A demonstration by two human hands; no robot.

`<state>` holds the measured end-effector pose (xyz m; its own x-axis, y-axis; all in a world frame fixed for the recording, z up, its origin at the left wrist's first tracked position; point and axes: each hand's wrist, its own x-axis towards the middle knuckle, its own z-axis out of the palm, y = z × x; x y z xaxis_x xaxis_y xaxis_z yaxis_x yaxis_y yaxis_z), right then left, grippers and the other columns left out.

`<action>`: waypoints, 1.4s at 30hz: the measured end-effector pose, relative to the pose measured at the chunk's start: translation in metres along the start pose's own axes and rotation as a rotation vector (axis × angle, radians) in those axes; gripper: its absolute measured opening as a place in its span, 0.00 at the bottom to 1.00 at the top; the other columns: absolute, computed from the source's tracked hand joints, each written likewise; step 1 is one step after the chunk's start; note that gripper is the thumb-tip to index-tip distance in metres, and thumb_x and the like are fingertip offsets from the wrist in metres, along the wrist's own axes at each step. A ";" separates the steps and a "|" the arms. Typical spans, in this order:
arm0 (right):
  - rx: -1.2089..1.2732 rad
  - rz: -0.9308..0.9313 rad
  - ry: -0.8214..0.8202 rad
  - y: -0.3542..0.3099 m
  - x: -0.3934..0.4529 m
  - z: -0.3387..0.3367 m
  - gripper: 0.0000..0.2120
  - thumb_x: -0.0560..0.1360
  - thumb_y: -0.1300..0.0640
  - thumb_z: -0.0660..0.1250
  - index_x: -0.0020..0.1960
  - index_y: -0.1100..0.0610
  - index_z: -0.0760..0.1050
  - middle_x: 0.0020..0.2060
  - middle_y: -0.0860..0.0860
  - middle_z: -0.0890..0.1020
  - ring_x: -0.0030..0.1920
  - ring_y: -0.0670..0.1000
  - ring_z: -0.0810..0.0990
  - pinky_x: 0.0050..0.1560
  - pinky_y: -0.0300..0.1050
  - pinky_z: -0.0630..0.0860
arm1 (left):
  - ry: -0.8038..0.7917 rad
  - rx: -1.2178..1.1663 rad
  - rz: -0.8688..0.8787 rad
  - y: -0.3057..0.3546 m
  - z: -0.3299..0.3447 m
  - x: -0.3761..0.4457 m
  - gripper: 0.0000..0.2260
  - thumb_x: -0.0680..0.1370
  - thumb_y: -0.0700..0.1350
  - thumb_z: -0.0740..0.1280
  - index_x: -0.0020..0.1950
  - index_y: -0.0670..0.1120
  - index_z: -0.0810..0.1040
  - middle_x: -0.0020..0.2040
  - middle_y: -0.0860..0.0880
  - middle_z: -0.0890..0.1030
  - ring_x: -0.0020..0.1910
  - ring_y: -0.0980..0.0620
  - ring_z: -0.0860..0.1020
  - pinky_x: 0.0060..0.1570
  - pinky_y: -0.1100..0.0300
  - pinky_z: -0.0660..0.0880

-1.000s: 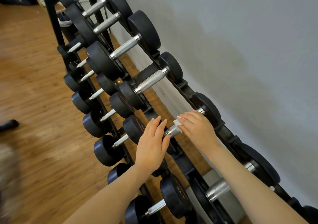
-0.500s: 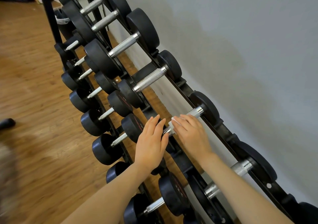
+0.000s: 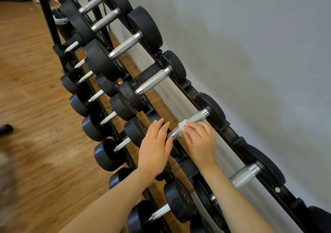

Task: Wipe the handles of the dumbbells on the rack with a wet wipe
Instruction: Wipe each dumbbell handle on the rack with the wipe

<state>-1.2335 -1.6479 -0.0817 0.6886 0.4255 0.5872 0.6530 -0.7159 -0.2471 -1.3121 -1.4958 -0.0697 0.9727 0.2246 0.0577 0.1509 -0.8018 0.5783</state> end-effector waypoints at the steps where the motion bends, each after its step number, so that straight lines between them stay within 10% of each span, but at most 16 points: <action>1: 0.012 0.018 0.008 -0.001 -0.001 0.000 0.10 0.76 0.55 0.69 0.53 0.60 0.82 0.52 0.52 0.83 0.54 0.52 0.77 0.53 0.47 0.74 | -0.002 0.000 -0.004 0.000 0.000 0.000 0.28 0.82 0.59 0.45 0.77 0.49 0.65 0.78 0.50 0.63 0.79 0.50 0.56 0.74 0.57 0.53; 12: 0.221 0.173 -0.019 -0.008 -0.001 0.000 0.12 0.76 0.60 0.68 0.56 0.65 0.80 0.52 0.58 0.81 0.56 0.47 0.72 0.60 0.26 0.66 | -0.007 -0.008 -0.009 0.001 -0.002 0.000 0.28 0.81 0.59 0.46 0.77 0.49 0.65 0.78 0.51 0.62 0.79 0.50 0.56 0.74 0.56 0.54; 23: 0.124 0.067 0.067 -0.002 0.001 -0.004 0.12 0.77 0.56 0.65 0.50 0.63 0.82 0.48 0.55 0.83 0.51 0.53 0.78 0.50 0.48 0.78 | -0.021 -0.027 -0.019 0.001 -0.003 -0.001 0.25 0.82 0.55 0.51 0.77 0.49 0.65 0.78 0.51 0.62 0.79 0.50 0.57 0.76 0.52 0.57; 42: 0.195 -0.004 -0.045 -0.001 -0.012 0.005 0.12 0.76 0.57 0.66 0.55 0.63 0.81 0.51 0.55 0.82 0.53 0.53 0.78 0.55 0.43 0.77 | -0.016 -0.039 -0.035 0.002 -0.002 -0.001 0.26 0.82 0.58 0.49 0.79 0.51 0.60 0.80 0.54 0.56 0.79 0.54 0.52 0.76 0.55 0.53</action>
<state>-1.2407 -1.6494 -0.0924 0.6964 0.4554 0.5546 0.7015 -0.5950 -0.3923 -1.3135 -1.4964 -0.0669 0.9697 0.2433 0.0237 0.1786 -0.7710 0.6113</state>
